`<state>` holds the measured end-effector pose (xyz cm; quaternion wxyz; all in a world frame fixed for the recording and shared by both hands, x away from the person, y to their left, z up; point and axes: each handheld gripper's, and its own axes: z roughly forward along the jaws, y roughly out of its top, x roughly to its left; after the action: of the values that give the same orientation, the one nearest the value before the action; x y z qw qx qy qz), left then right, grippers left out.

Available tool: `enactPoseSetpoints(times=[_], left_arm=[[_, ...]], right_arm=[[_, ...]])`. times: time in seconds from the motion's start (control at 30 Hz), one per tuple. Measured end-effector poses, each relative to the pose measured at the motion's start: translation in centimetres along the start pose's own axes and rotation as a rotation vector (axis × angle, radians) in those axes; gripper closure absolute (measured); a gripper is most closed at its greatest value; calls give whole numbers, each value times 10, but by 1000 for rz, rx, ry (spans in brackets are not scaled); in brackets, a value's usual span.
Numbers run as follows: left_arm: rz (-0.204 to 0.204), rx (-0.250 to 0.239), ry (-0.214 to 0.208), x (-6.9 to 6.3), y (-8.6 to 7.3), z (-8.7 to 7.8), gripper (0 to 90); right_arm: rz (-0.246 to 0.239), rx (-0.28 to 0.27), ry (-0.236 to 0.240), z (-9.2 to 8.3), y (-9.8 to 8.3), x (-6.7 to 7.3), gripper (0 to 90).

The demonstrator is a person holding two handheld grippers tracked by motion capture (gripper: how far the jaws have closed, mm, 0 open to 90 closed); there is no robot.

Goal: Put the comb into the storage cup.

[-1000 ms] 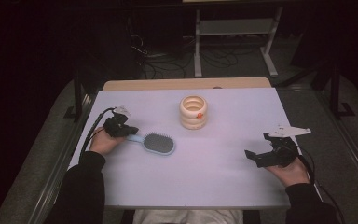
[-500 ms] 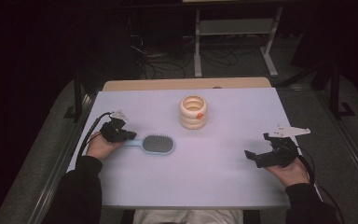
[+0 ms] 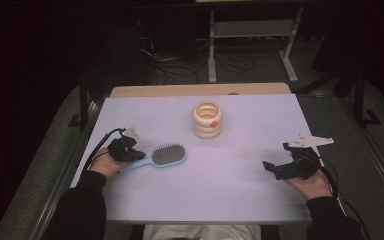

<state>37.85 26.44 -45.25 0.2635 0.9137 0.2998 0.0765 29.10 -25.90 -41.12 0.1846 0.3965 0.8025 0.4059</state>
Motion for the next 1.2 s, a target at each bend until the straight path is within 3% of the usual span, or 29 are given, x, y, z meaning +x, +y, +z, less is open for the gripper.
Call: enactPoseSetpoints(times=[0.23,0.5,0.9,1.1,1.2], left_arm=[[34,14,-4,-11,-1,-4,900],[41,25,5,-22,-7,-10,900],[24,-25,3,-27,-17,-28,896],[9,-44,-3,-25,-20,-35,824],[-33,-76,46,-20,-23,-41,716]], right_arm=[[2,3,2,0,0,0,0],[0,2,3,-1,0,1,0],[3,3,4,-1,0,1,0],[3,-8,4,-4,-1,1,0],[5,-2,5,-3,-1,0,0]])
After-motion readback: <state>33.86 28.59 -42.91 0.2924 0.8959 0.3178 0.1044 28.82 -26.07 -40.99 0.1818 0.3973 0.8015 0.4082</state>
